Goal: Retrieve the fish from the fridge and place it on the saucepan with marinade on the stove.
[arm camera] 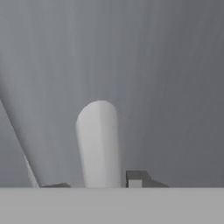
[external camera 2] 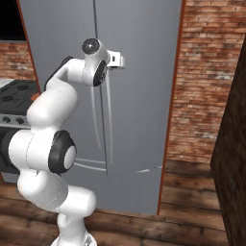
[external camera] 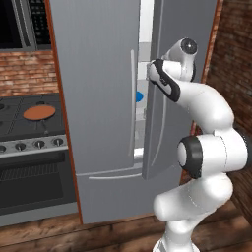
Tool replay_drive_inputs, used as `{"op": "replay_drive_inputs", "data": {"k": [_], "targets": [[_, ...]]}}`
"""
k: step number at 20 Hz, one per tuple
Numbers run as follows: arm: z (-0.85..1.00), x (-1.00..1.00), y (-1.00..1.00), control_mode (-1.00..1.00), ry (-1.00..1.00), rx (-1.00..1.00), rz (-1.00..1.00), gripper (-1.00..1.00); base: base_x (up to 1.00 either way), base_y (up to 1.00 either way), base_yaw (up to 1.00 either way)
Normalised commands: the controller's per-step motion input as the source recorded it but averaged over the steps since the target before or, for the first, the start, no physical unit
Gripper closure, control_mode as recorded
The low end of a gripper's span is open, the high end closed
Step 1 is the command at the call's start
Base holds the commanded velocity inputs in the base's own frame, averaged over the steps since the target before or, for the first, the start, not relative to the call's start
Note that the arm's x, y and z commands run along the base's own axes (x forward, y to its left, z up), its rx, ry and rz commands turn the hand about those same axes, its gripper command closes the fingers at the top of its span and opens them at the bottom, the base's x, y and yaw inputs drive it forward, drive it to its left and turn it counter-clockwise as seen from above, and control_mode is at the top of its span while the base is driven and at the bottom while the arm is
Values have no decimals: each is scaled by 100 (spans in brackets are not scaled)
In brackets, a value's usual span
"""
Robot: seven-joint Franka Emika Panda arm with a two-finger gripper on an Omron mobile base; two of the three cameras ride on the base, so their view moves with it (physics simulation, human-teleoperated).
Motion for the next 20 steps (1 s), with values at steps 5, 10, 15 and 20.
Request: {"op": "replay_drive_inputs", "data": {"k": [5,10,15,20], "targets": [[19,-52,-34,-100,0,0,0,100,0,0,0],[16,-50,-37,-100,0,0,0,100,0,0,0],[13,-43,-39,-100,0,0,1,100,0,0,0],[11,-39,-38,-100,0,0,4,100,0,0,0]]}}
